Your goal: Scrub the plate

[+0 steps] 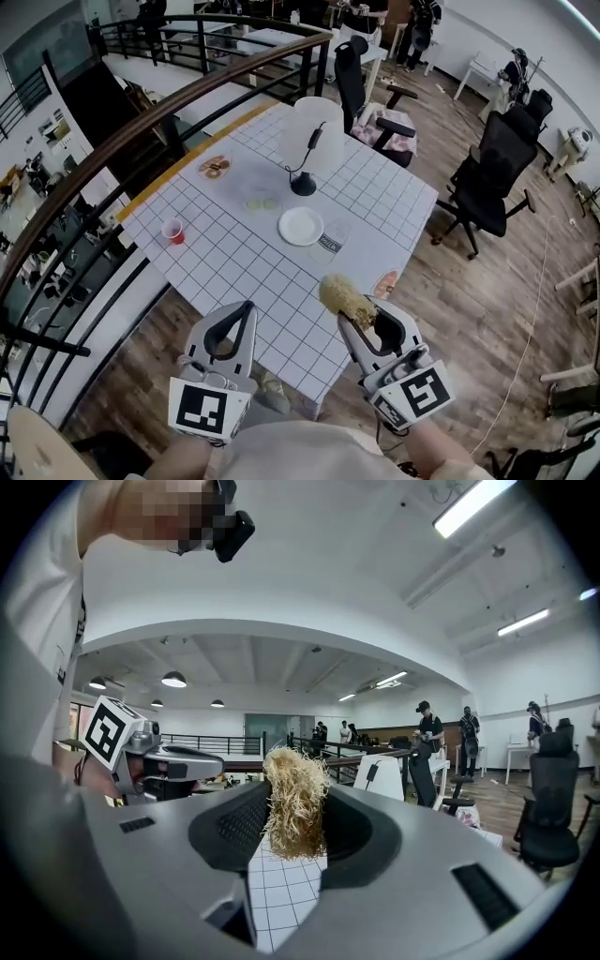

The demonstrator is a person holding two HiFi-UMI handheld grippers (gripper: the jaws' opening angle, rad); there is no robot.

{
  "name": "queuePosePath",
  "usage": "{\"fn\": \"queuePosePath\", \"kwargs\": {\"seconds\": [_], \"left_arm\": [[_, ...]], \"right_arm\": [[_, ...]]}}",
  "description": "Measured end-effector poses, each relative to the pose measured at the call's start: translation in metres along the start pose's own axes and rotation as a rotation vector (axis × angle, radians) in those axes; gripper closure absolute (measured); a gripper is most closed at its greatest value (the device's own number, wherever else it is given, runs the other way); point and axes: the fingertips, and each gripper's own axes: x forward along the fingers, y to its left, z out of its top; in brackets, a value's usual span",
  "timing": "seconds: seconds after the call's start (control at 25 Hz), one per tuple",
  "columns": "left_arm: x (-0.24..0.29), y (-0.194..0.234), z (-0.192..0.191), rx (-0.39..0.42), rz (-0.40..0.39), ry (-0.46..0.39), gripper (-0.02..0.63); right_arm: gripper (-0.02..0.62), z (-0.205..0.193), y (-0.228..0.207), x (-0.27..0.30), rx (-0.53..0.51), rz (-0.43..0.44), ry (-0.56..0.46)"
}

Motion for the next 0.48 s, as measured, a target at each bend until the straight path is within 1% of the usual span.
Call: {"fn": "queuePosePath", "kwargs": {"seconds": [0.08,0.16,0.36,0.48], "left_arm": [[0.010,0.020,-0.001,0.003,-0.011,0.007,0.592],[0.019,0.030,-0.003,0.011,-0.017,0.007,0.592],[0.034,0.038,-0.022,0.017,-0.011,0.019,0.592],[0.044,0.040,-0.032,0.020,0.023,0.039,0.592]], "right_arm": [[0.446,0.006,-0.004,0.019,-0.014,-0.021,0.000],[0.446,0.007,-0.008,0.030,-0.022,-0.031,0.005],[0.446,-0.012,-0.021,0.043,-0.011,-0.030,0.030],[0.446,-0.026,-0.035,0.048,0.005,-0.021,0.042]]}}
